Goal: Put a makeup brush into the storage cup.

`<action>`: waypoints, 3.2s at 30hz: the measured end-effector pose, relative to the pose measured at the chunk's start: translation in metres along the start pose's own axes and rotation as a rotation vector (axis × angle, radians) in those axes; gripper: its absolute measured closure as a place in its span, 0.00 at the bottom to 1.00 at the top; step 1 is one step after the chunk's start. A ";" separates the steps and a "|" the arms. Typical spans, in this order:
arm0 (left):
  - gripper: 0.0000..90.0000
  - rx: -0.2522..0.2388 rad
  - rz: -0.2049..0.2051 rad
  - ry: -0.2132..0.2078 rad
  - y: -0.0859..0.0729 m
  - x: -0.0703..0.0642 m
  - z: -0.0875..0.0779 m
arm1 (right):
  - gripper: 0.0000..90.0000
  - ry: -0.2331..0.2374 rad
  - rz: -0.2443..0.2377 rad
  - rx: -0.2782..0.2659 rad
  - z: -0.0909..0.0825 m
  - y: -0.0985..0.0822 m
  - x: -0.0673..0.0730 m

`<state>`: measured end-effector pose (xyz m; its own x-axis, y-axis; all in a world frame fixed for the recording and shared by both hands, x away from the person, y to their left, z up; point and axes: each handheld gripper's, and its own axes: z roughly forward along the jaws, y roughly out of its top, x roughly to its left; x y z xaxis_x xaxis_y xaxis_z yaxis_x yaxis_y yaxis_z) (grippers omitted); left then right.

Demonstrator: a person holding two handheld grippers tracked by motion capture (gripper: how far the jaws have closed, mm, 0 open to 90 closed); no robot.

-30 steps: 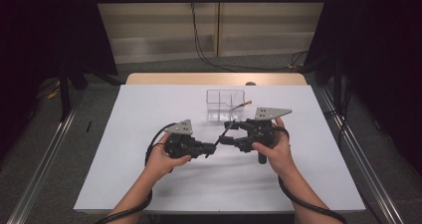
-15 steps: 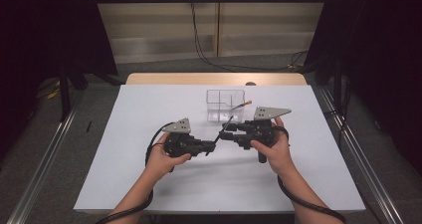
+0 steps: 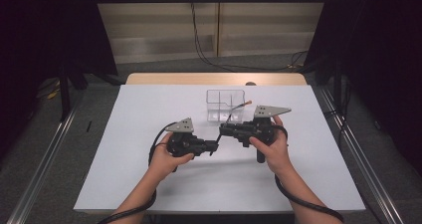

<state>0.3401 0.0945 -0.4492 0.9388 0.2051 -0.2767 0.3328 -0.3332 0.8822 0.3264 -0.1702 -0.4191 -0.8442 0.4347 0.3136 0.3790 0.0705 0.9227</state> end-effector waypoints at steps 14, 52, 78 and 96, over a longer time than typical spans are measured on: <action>0.93 -0.020 -0.008 0.012 0.002 -0.001 0.013 | 0.94 0.003 0.041 -0.030 0.001 0.001 -0.001; 0.33 -0.107 0.004 0.068 -0.001 0.001 -0.008 | 0.94 0.024 -0.001 -0.080 -0.010 0.006 -0.002; 0.02 -0.129 0.036 0.108 -0.007 0.003 -0.032 | 0.94 0.013 -0.028 -0.083 -0.014 0.009 -0.003; 0.02 -0.108 0.072 0.124 -0.013 0.003 -0.048 | 0.94 0.002 -0.036 -0.090 -0.015 0.010 -0.006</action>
<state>0.3343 0.1433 -0.4432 0.9397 0.2979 -0.1680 0.2472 -0.2521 0.9356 0.3296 -0.1856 -0.4085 -0.8574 0.4316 0.2805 0.3131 0.0048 0.9497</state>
